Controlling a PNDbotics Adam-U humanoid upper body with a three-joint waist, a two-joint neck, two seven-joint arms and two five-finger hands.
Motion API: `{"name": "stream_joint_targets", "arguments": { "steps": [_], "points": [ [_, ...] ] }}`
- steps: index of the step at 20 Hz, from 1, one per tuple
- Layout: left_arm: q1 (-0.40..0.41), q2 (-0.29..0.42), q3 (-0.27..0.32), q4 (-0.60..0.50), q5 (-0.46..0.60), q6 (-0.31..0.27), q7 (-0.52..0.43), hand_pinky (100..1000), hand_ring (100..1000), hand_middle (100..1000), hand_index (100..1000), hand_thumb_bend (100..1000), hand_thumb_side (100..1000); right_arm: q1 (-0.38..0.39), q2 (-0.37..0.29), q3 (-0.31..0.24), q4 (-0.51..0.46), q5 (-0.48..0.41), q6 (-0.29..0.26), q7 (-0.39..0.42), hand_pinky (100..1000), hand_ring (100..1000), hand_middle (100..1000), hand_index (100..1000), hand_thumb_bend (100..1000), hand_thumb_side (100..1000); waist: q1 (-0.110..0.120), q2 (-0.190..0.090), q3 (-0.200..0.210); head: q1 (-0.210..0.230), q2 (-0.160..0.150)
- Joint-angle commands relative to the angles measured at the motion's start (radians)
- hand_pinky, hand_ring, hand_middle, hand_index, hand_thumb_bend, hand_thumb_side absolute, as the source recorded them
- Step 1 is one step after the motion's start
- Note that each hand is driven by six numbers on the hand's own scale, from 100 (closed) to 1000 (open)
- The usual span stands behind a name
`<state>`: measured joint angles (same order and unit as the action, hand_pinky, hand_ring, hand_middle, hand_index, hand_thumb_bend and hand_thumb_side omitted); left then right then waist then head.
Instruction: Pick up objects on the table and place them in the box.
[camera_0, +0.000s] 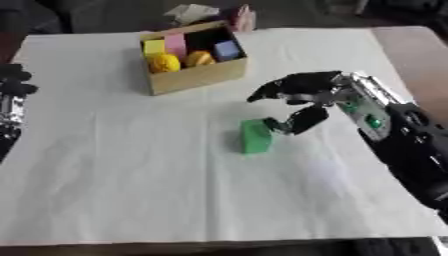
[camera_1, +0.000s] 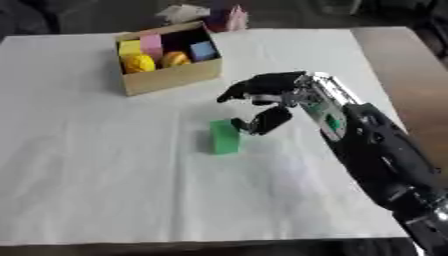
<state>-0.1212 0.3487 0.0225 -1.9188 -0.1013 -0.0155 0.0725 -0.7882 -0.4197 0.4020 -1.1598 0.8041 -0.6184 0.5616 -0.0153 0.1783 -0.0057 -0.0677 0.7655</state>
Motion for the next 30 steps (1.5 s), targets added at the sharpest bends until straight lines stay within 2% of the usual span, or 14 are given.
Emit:
{"name": "stream_joint_targets", "arguments": {
  "steps": [1, 9, 14, 15, 17, 18, 20, 24, 26, 27, 28, 29, 30],
  "points": [
    [-0.001, 0.004, 0.008, -0.008, -0.008, 0.0, -0.008, 845, 693, 681, 799, 100, 622, -0.006, -0.04, 0.003, -0.056, -0.023, -0.284, 0.266, 890, 896, 886, 1000, 100, 780, -0.001, -0.016, -0.002, -0.004, 0.004],
    [0.0, 0.003, 0.006, -0.01, -0.02, 0.0, -0.015, 846, 694, 682, 801, 100, 619, 0.013, -0.07, 0.054, -0.136, -0.101, -0.281, 0.341, 890, 898, 887, 1000, 100, 807, -0.002, -0.021, -0.004, -0.01, 0.004],
    [0.0, 0.001, 0.006, -0.012, -0.026, 0.001, -0.017, 846, 694, 682, 802, 100, 618, 0.019, -0.05, 0.067, -0.12, -0.057, -0.288, 0.345, 892, 901, 890, 1000, 100, 791, 0.0, -0.023, -0.001, -0.01, 0.004],
    [0.0, 0.0, 0.006, -0.012, -0.026, 0.001, -0.017, 846, 694, 682, 802, 100, 620, 0.02, -0.046, 0.069, -0.118, -0.046, -0.288, 0.345, 892, 902, 892, 1000, 100, 755, 0.0, -0.023, 0.0, -0.011, 0.004],
    [0.0, -0.001, 0.005, -0.011, -0.028, 0.003, -0.018, 846, 694, 682, 802, 100, 616, 0.021, -0.037, 0.069, -0.111, -0.024, -0.289, 0.345, 892, 902, 892, 1000, 100, 757, -0.001, -0.023, 0.0, -0.011, 0.004],
    [0.0, -0.002, 0.005, -0.01, -0.028, 0.003, -0.018, 847, 694, 682, 802, 100, 621, 0.022, -0.033, 0.068, -0.107, -0.014, -0.289, 0.345, 893, 903, 891, 1000, 100, 717, -0.001, -0.023, 0.001, -0.011, 0.004],
    [0.0, -0.003, 0.004, -0.01, -0.03, 0.003, -0.02, 847, 695, 682, 802, 100, 617, 0.023, -0.028, 0.066, -0.098, 0.011, -0.289, 0.345, 894, 904, 892, 1000, 100, 740, -0.002, -0.023, 0.001, -0.012, 0.004],
    [0.001, -0.004, 0.004, -0.01, -0.034, 0.003, -0.02, 847, 695, 682, 803, 100, 617, 0.027, -0.02, 0.063, -0.09, 0.047, -0.289, 0.345, 899, 906, 876, 1000, 100, 699, -0.003, -0.023, 0.003, -0.011, 0.004],
    [0.001, -0.006, 0.004, -0.009, -0.035, 0.004, -0.02, 847, 695, 682, 803, 100, 618, 0.027, -0.02, 0.064, -0.098, 0.061, -0.289, 0.345, 898, 906, 867, 997, 100, 652, -0.004, -0.023, 0.003, -0.011, 0.004],
    [0.001, -0.006, 0.004, -0.009, -0.035, 0.004, -0.02, 847, 695, 682, 803, 100, 619, 0.027, -0.02, 0.064, -0.104, 0.068, -0.289, 0.342, 891, 894, 840, 988, 100, 571, -0.004, -0.023, 0.003, -0.011, 0.004],
    [0.001, -0.007, 0.003, -0.009, -0.036, 0.004, -0.02, 847, 695, 682, 803, 100, 619, 0.027, -0.02, 0.064, -0.109, 0.072, -0.289, 0.337, 890, 888, 829, 984, 100, 546, -0.004, -0.023, 0.003, -0.011, 0.004],
    [0.001, -0.007, 0.003, -0.008, -0.036, 0.004, -0.021, 847, 695, 682, 803, 100, 618, 0.026, -0.021, 0.063, -0.115, 0.075, -0.289, 0.328, 883, 863, 775, 967, 100, 457, -0.004, -0.023, 0.003, -0.01, 0.004],
    [0.001, -0.008, 0.003, -0.008, -0.036, 0.004, -0.021, 847, 694, 682, 803, 100, 618, 0.025, -0.023, 0.058, -0.124, 0.076, -0.289, 0.313, 877, 850, 746, 957, 100, 406, -0.004, -0.024, 0.003, -0.01, 0.004]
  ]
}}
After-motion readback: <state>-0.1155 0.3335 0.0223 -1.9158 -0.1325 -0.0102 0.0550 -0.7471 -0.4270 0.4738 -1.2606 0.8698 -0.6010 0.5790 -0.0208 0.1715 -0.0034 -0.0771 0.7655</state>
